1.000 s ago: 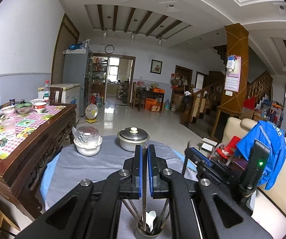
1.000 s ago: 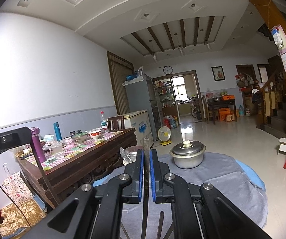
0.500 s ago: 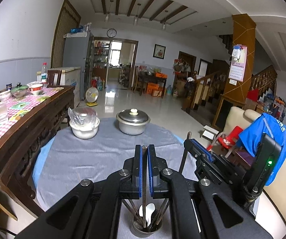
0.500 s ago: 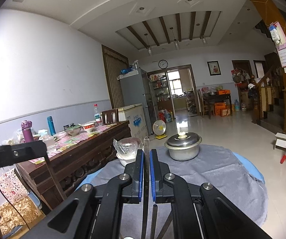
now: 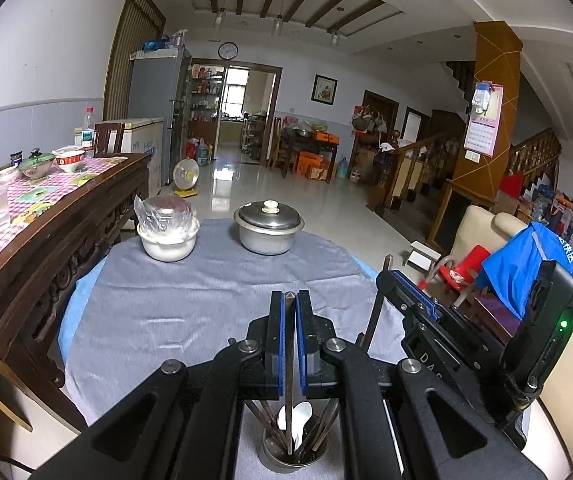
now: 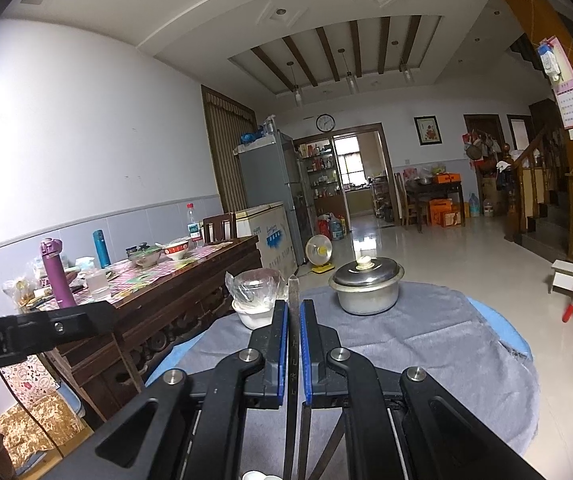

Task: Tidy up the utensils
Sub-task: 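Lower both tools over the metal holder, chopsticks pointing into it, then open the left tool to drop its chopstick while the right tool releases its chopstick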

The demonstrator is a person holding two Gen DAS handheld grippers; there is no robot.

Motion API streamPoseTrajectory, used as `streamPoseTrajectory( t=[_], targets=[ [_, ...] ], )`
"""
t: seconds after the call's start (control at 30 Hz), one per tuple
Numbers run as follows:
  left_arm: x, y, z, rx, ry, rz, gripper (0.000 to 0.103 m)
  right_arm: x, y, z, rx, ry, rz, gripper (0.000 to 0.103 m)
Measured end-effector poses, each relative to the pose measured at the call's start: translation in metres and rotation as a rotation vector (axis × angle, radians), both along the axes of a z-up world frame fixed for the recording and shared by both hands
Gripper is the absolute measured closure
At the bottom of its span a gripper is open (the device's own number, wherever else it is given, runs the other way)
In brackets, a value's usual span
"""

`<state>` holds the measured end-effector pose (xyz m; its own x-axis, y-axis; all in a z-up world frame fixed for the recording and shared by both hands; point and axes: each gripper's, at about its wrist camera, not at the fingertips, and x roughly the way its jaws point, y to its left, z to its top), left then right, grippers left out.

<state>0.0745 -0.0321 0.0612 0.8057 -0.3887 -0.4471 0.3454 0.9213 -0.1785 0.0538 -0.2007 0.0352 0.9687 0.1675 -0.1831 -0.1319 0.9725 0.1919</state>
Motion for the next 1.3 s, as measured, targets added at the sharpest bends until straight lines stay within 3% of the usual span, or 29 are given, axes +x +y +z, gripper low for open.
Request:
streamPoseTrajectory(
  t=[0.77,1.3],
  targets=[
    [0.018,-0.002,-0.021,-0.024,0.067,0.01,0.098,-0.004,0.001,-0.008,0.014,0.008,0.001,0.096],
    [0.017,0.003,-0.031,0.0,0.106,0.03,0.098,-0.003,0.01,-0.023,0.012,0.053,0.035,0.096]
  ],
)
